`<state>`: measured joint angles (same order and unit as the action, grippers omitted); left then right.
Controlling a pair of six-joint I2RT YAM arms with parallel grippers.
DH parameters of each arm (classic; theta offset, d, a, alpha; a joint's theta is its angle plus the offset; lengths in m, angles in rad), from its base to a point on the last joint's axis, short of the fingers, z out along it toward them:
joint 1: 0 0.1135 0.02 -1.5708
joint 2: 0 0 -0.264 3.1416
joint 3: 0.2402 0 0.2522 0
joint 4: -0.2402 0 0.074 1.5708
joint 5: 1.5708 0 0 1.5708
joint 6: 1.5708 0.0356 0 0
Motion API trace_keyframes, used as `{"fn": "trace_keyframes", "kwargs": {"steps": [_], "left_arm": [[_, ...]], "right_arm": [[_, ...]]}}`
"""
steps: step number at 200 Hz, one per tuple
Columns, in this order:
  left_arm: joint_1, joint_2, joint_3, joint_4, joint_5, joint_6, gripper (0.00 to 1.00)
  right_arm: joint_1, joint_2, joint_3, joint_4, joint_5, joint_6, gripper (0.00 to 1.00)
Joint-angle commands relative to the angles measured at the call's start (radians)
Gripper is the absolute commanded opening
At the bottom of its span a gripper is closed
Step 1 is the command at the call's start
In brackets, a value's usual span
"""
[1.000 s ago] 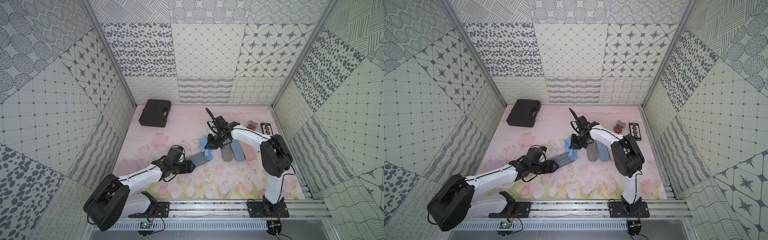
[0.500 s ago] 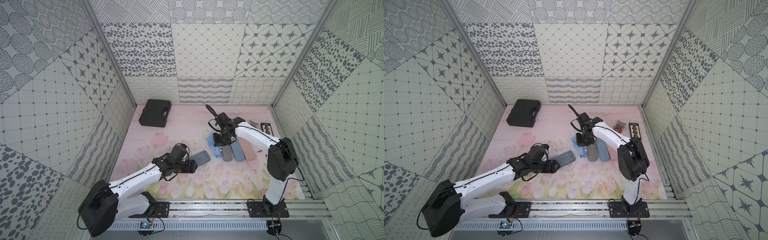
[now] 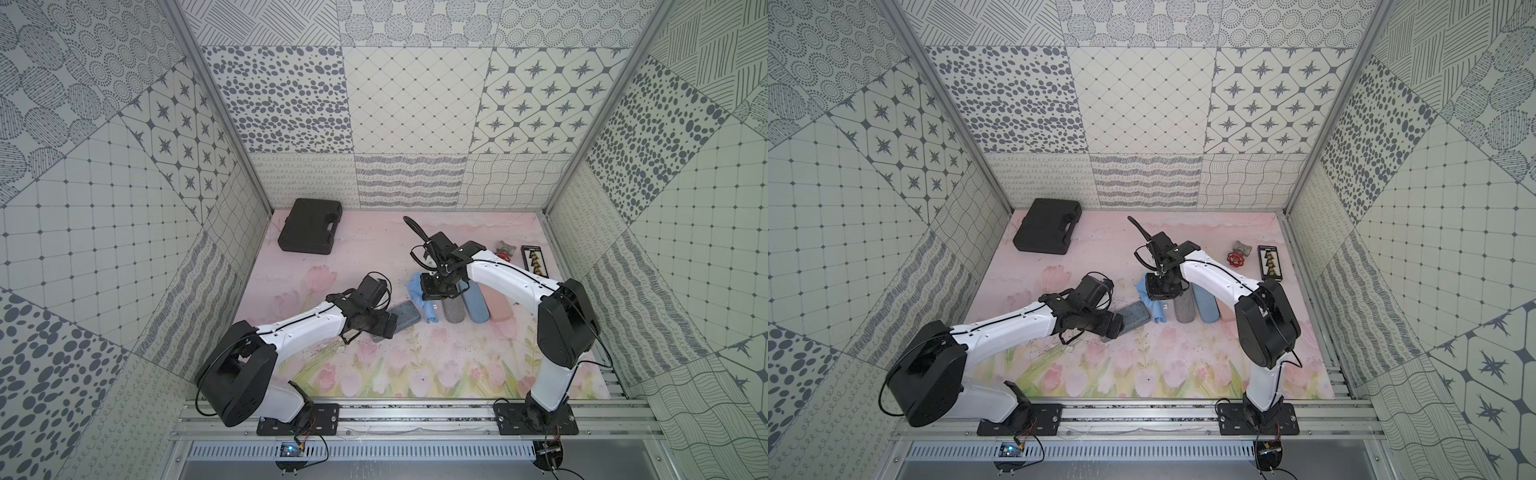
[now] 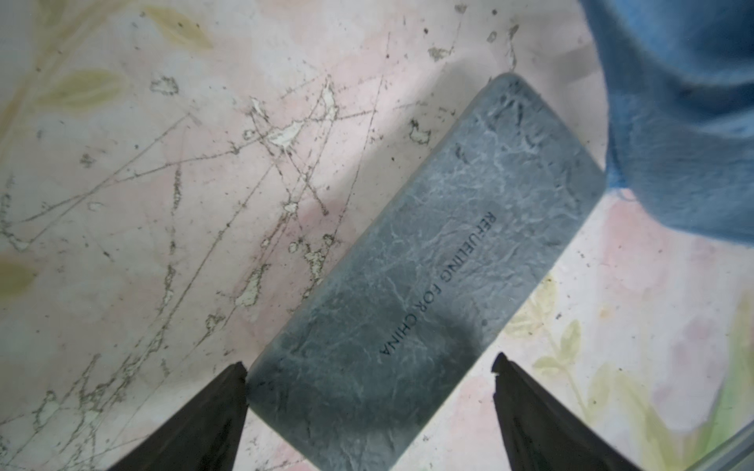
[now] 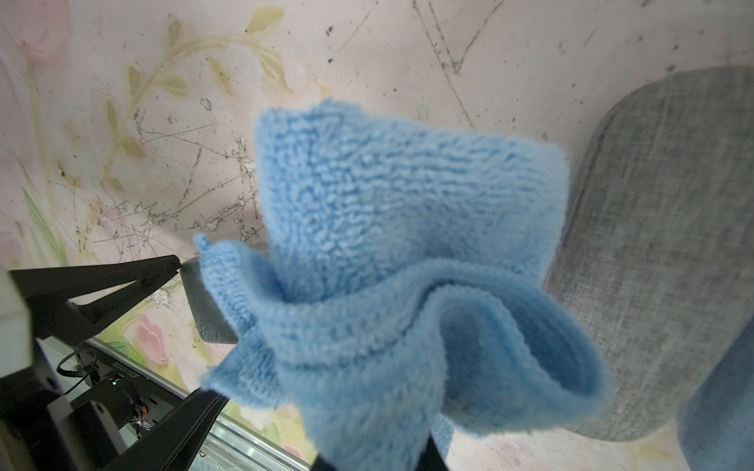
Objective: Wipe the eyeglass case
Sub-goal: Wipe the dirt from the eyeglass case.
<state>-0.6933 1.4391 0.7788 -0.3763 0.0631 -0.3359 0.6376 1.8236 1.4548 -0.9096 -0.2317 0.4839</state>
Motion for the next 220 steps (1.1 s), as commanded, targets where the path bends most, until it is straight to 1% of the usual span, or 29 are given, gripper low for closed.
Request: {"fn": "trace_keyframes", "kwargs": {"steps": [1, 19, 40, 66, 84, 117, 129, 139, 150, 162, 185, 199, 210, 220], "left_arm": [[0.006, 0.045, 0.004, -0.001, 0.013, 0.075, 0.98], [0.006, 0.047, -0.002, 0.000, 0.065, 0.069, 0.99], [-0.005, 0.027, -0.031, 0.000, 0.122, 0.031, 0.99], [-0.029, -0.019, -0.067, -0.008, 0.095, -0.002, 0.99], [-0.040, -0.042, -0.072, -0.018, 0.099, -0.024, 0.99], [-0.068, -0.078, -0.115, 0.012, 0.088, -0.057, 0.99], [-0.084, -0.083, -0.133, 0.027, 0.081, -0.064, 0.98], [-0.109, -0.087, -0.147, 0.034, 0.041, -0.064, 0.95], [-0.126, -0.095, -0.160, 0.033, -0.007, -0.070, 0.89], [-0.129, -0.104, -0.177, 0.044, -0.029, -0.074, 0.83], [-0.144, -0.144, -0.210, 0.088, -0.055, -0.060, 0.71], [-0.151, -0.167, -0.232, 0.127, -0.057, -0.049, 0.63], [-0.156, -0.178, -0.242, 0.153, -0.062, -0.042, 0.57], [-0.161, -0.178, -0.248, 0.178, -0.057, -0.029, 0.55]], "right_arm": [[-0.001, -0.007, 0.000, 0.029, -0.020, 0.001, 0.00], [-0.001, -0.008, 0.001, 0.028, -0.019, -0.002, 0.00], [-0.001, -0.016, -0.002, 0.028, -0.012, -0.006, 0.00], [-0.001, -0.017, -0.008, 0.034, -0.019, -0.001, 0.00], [-0.001, -0.014, -0.002, 0.031, -0.025, -0.002, 0.00], [0.000, -0.029, 0.006, 0.023, -0.023, -0.005, 0.00], [0.009, -0.036, 0.006, 0.020, -0.033, -0.005, 0.00], [0.027, -0.041, 0.003, 0.027, -0.041, -0.012, 0.00], [0.054, -0.045, -0.001, 0.032, -0.043, -0.013, 0.00], [0.080, -0.036, -0.009, 0.038, -0.058, -0.006, 0.00], [0.128, 0.007, -0.022, 0.058, -0.143, 0.030, 0.00], [0.149, 0.019, -0.050, 0.115, -0.205, 0.090, 0.00], [0.153, 0.021, -0.091, 0.206, -0.279, 0.166, 0.00], [0.151, 0.024, -0.126, 0.278, -0.344, 0.227, 0.00]]}}
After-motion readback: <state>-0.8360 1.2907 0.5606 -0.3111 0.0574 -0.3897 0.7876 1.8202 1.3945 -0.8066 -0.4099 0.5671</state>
